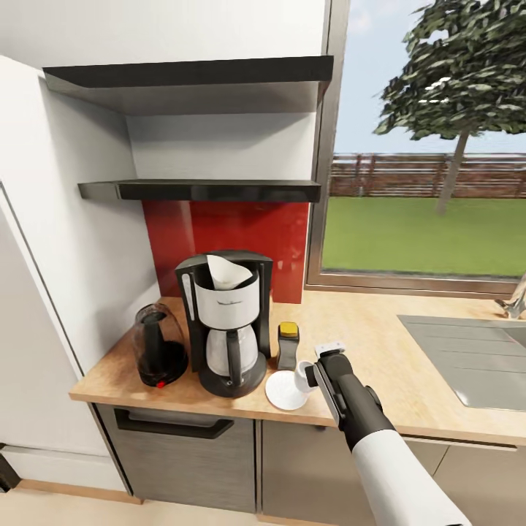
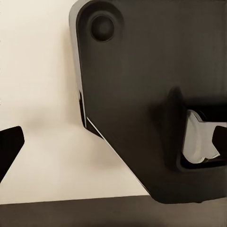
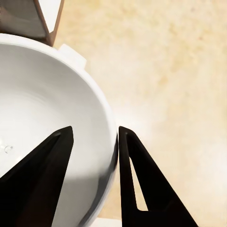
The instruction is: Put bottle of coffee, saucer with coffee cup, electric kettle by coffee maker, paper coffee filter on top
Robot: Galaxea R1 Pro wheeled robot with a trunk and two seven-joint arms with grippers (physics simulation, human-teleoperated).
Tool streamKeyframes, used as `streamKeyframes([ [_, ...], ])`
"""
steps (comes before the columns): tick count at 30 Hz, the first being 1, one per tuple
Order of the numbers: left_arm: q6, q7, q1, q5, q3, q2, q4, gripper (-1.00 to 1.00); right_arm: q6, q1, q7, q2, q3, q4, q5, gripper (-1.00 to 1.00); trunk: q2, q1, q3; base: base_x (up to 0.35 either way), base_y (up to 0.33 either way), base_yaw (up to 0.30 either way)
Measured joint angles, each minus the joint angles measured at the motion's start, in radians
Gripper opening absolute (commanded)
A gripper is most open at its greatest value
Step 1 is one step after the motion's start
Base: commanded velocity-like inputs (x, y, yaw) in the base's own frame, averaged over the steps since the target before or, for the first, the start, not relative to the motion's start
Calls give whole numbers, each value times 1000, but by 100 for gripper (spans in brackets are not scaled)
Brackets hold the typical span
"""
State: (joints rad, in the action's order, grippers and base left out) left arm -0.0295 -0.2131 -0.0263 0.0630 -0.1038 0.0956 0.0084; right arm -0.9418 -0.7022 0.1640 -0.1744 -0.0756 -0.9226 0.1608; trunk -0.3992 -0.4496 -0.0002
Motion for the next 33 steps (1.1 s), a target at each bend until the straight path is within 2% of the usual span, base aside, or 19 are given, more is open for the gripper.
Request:
streamKeyframes([
  [12, 0, 0, -1, 0, 0, 0, 0, 100, 0, 0, 0, 0, 0, 2, 0, -100, 0, 0, 0, 0, 102, 0],
  [33, 0, 0, -1, -1, 0, 1, 0, 100, 0, 0, 0, 0, 1, 4, 2, -100, 0, 0, 0, 0, 30, 0],
])
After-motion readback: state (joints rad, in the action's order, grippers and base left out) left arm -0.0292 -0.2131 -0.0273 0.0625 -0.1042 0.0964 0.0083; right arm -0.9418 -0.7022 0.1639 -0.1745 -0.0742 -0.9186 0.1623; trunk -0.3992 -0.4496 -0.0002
